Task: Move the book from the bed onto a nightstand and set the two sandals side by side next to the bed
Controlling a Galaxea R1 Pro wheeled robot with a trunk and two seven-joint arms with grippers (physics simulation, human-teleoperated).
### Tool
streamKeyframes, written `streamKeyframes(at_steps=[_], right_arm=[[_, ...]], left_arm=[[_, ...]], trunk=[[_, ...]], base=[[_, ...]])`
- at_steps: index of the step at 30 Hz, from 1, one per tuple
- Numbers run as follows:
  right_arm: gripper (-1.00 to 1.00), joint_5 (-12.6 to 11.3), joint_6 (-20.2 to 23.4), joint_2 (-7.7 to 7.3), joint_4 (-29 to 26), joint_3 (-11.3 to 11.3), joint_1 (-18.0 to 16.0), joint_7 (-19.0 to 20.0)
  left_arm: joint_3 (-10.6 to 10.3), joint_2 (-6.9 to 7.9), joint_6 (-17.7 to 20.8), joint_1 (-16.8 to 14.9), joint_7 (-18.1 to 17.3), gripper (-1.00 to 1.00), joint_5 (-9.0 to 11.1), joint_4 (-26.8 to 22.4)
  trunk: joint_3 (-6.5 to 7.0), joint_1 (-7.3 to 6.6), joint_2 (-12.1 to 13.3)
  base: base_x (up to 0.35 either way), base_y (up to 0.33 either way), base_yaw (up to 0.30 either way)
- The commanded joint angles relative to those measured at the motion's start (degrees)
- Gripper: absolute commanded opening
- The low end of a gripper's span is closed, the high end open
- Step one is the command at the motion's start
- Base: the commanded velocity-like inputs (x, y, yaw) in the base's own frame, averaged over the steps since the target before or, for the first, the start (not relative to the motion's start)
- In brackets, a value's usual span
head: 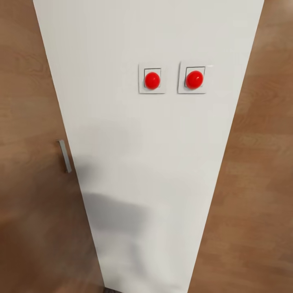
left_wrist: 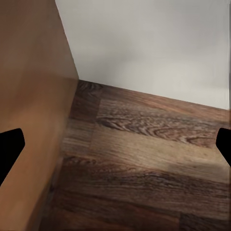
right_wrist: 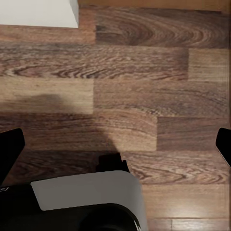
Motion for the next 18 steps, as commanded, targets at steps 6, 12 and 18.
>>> streamKeyframes(at_steps=[6,12,18], right_arm=[[1.0,0.0,-0.2,0.01,0.0,-0.1,0.0,0.0],[1.0,0.0,-0.2,0.01,0.0,-0.1,0.0,0.0],[1.0,0.0,-0.2,0.01,0.0,-0.1,0.0,0.0]], left_arm=[[0.0,0.02,-0.1,0.0,0.0,1.0,0.0,-0.1],[0.0,0.02,-0.1,0.0,0.0,1.0,0.0,-0.1],[0.0,0.04,-0.1,0.0,0.0,1.0,0.0,-0.1]], trunk=[[-0.04,0.02,0.0],[-0.04,0.02,0.0],[-0.09,0.02,0.0]], base=[[0.066,-0.048,0.0],[0.007,-0.005,-0.043],[0.001,-0.001,-0.186]])
